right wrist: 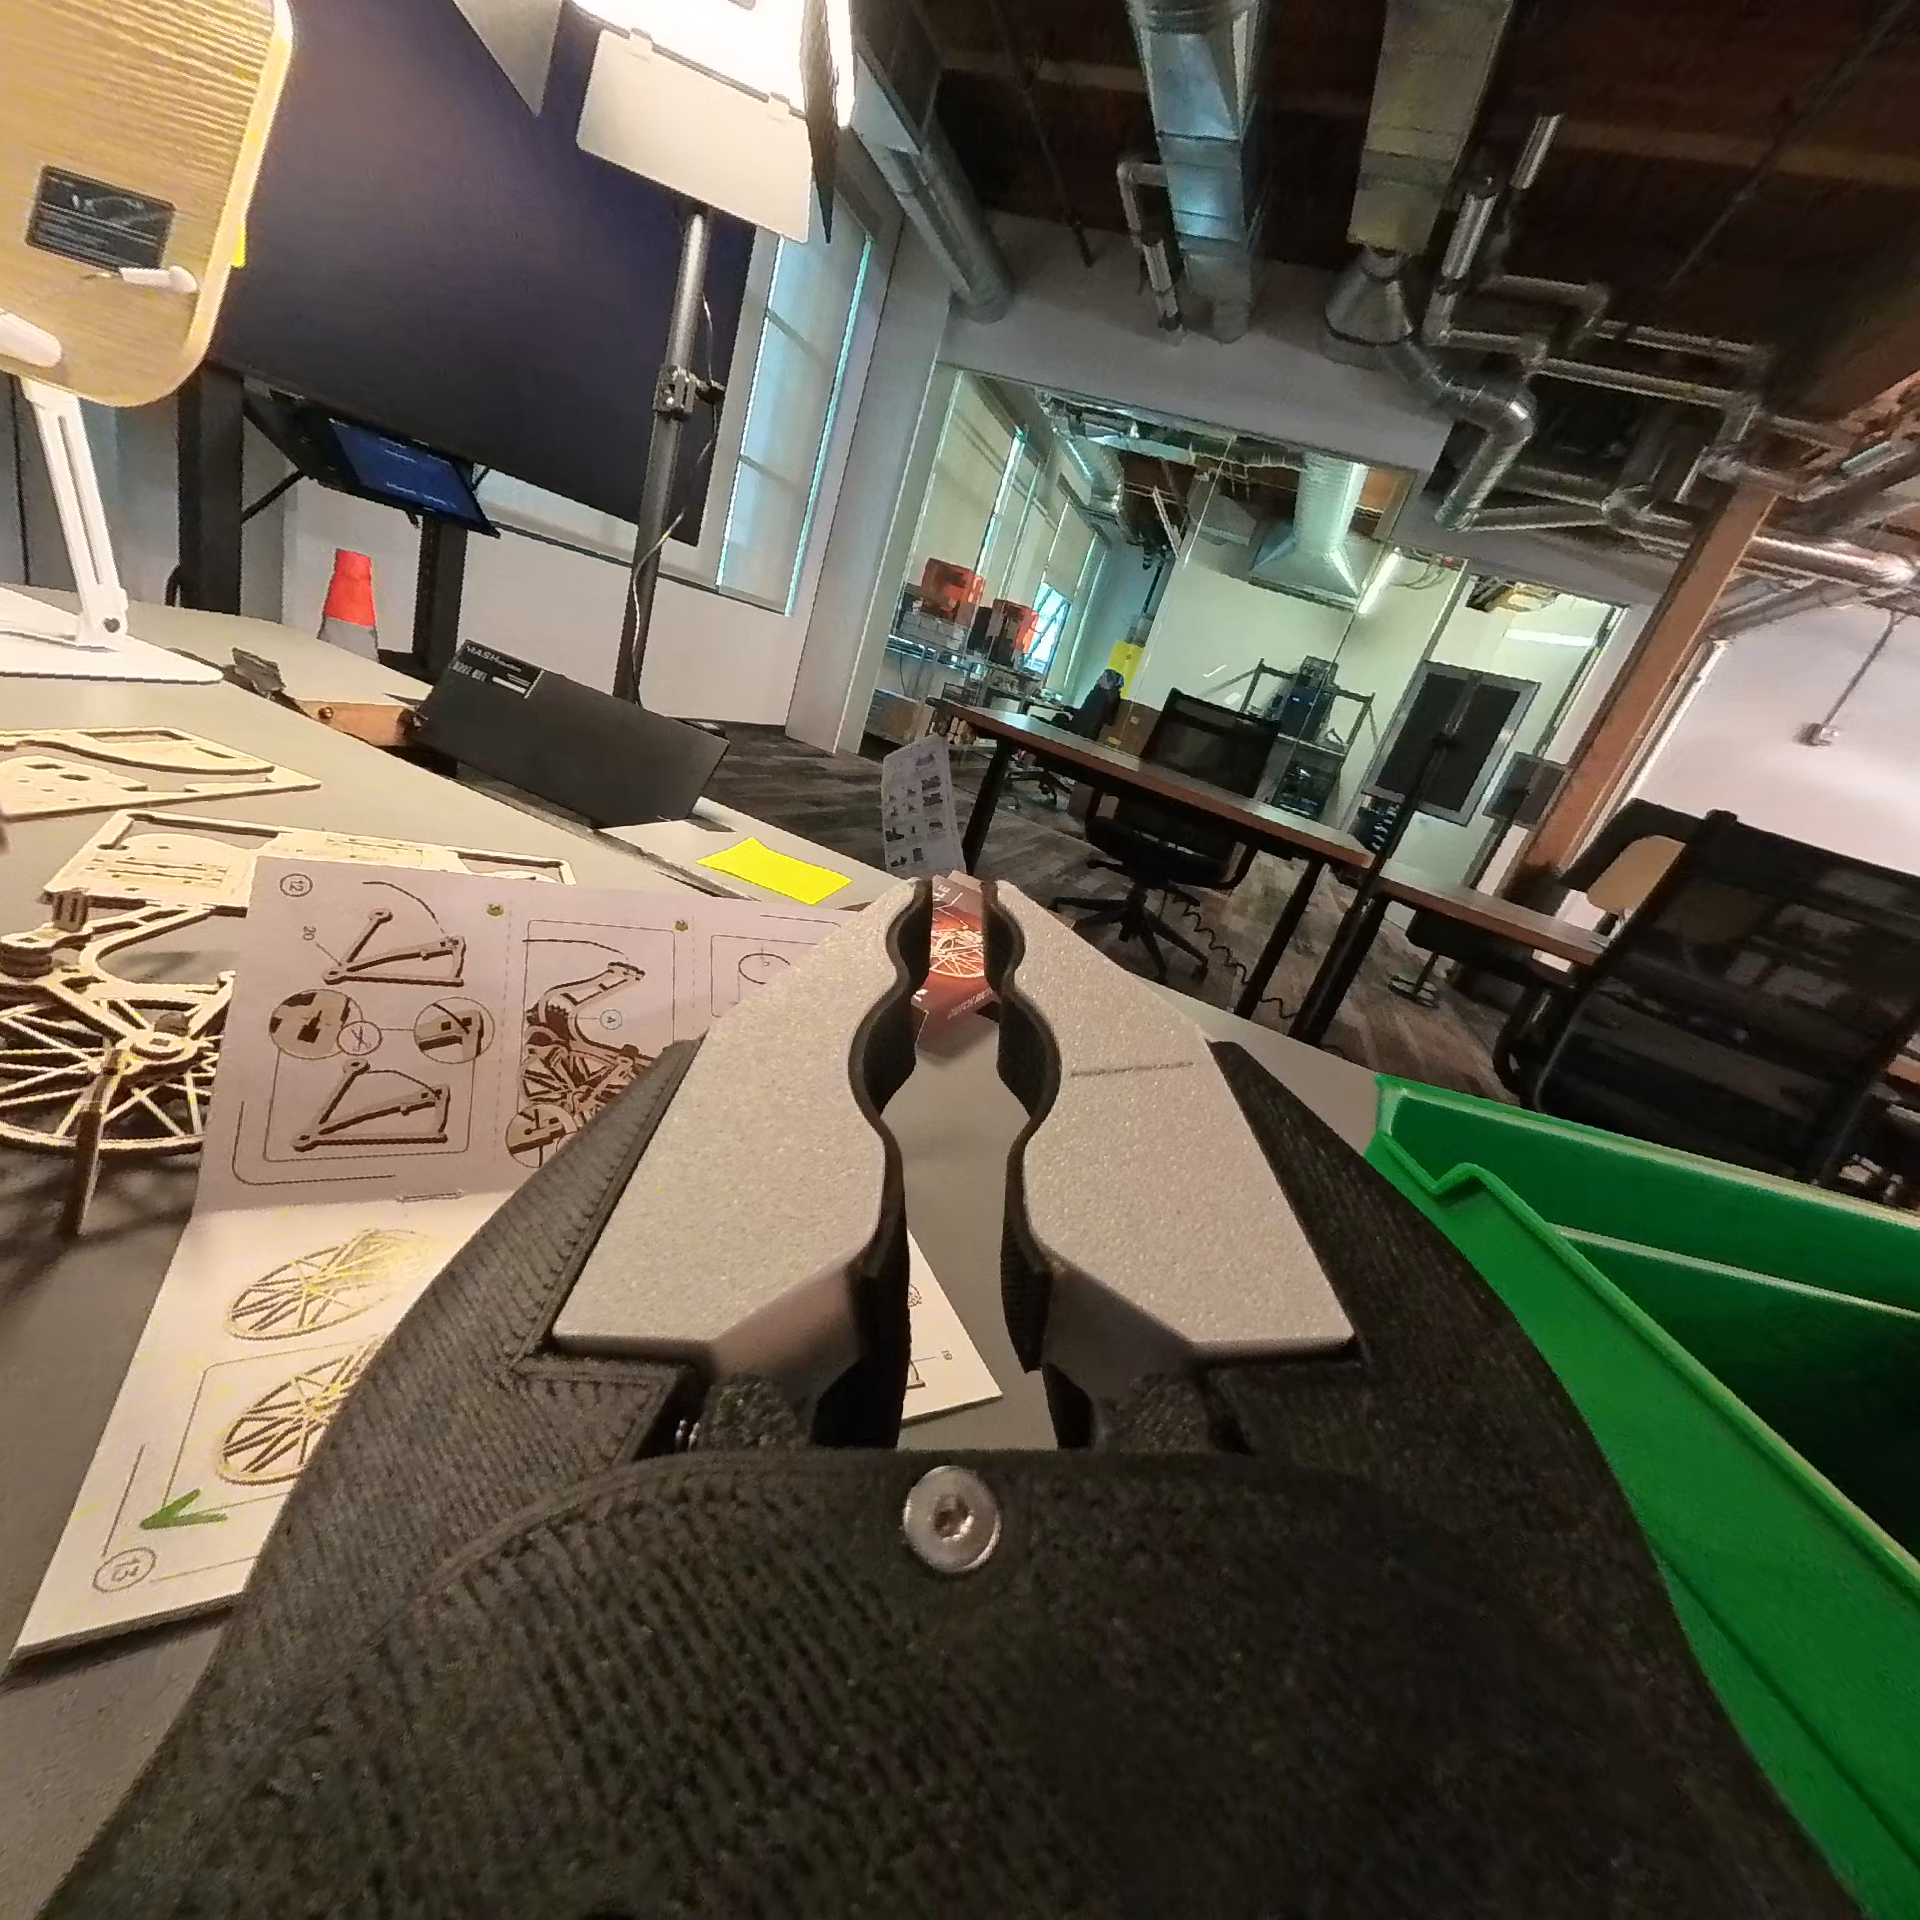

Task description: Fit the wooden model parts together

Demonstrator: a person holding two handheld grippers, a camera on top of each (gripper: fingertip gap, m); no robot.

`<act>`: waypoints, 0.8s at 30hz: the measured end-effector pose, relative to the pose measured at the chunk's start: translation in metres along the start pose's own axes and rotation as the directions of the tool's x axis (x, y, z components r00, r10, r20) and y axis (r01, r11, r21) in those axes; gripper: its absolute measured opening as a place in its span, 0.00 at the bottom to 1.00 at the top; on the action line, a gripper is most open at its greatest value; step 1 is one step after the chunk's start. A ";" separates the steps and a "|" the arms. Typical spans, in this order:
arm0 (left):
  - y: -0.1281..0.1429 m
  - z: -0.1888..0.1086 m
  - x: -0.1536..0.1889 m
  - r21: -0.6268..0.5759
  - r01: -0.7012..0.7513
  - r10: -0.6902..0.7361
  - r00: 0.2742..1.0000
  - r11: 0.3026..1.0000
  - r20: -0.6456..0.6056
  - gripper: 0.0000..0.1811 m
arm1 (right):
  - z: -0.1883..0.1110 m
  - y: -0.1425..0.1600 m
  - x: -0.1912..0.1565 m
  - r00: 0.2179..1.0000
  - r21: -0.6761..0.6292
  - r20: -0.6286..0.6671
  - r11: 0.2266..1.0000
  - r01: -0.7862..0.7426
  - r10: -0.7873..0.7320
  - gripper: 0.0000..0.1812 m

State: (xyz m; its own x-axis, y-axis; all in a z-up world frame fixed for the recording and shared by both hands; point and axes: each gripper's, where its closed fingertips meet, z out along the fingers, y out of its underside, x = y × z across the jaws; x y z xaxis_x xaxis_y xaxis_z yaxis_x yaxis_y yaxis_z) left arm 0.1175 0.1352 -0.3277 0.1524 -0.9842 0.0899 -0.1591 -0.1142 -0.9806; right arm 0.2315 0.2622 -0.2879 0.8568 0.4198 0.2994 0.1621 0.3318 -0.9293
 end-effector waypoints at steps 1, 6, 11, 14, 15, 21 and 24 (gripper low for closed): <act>0.003 0.002 -0.002 -0.043 -0.110 0.113 0.991 0.993 0.075 0.16 | 0.000 0.000 0.000 1.000 0.000 0.000 1.000 0.001 -0.001 0.03; 0.022 0.009 -0.009 -0.249 -0.461 0.516 0.823 0.851 0.237 0.17 | 0.000 0.000 0.000 1.000 0.001 -0.001 1.000 0.000 0.000 0.03; 0.012 0.004 -0.005 -0.381 -0.774 0.860 0.418 0.506 0.293 0.17 | 0.000 0.000 0.000 1.000 0.000 0.000 1.000 0.001 -0.001 0.03; 0.010 0.006 0.005 -0.449 -0.855 0.953 0.153 0.261 0.263 0.16 | 0.000 0.000 0.000 1.000 0.000 0.000 1.000 0.001 -0.001 0.03; 0.011 0.007 0.007 -0.468 -0.860 0.965 0.093 0.202 0.245 0.17 | 0.000 0.000 0.000 1.000 0.000 0.000 1.000 0.002 -0.002 0.03; 0.012 0.010 0.014 -0.525 -0.851 0.974 -0.139 -0.024 0.180 0.16 | 0.000 0.000 0.000 1.000 0.001 0.000 1.000 0.001 -0.001 0.03; 0.012 0.012 0.018 -0.540 -0.834 0.961 -0.231 -0.114 0.154 0.16 | 0.000 0.000 0.000 1.000 0.000 -0.001 1.000 0.002 -0.002 0.03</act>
State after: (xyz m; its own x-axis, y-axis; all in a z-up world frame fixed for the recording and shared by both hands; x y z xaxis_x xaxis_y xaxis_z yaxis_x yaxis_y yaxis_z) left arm 0.1297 0.1175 -0.3395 -0.0381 0.1385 -0.9896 -0.6360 0.7605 0.1309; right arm 0.2316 0.2621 -0.2879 0.8569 0.4186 0.3010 0.1636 0.3329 -0.9287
